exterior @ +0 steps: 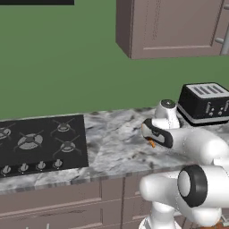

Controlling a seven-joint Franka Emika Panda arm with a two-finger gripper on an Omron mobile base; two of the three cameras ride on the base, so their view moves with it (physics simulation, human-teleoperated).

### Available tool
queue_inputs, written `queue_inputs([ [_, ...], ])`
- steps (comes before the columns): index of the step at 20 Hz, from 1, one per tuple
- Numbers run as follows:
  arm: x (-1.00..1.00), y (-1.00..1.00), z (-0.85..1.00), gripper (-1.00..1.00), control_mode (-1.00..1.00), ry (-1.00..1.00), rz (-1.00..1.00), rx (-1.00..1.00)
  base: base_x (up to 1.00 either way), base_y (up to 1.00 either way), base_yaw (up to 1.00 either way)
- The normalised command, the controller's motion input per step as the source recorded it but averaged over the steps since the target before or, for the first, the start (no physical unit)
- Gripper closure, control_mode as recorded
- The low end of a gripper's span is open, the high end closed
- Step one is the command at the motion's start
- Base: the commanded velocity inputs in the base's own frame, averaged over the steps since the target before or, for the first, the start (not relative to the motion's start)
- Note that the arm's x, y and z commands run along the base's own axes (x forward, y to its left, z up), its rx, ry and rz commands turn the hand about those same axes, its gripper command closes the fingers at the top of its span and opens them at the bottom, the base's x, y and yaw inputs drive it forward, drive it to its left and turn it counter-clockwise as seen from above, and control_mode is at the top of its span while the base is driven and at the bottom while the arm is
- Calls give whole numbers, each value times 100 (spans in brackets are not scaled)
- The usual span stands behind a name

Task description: Organize the utensils by type. Pick up the wooden spoons from the counter and place them in the open cabinet. Then pick up the metallic utensils from the counter and place them in the open drawer.

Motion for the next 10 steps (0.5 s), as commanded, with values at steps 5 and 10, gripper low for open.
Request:
queue_inputs([
  [5, 66, 0, -35, -100, -100, 7, 0, 0, 0, 0, 0],
  [10, 32, 0, -50, -100, -100, 2, 0, 0, 0, 0, 0],
])
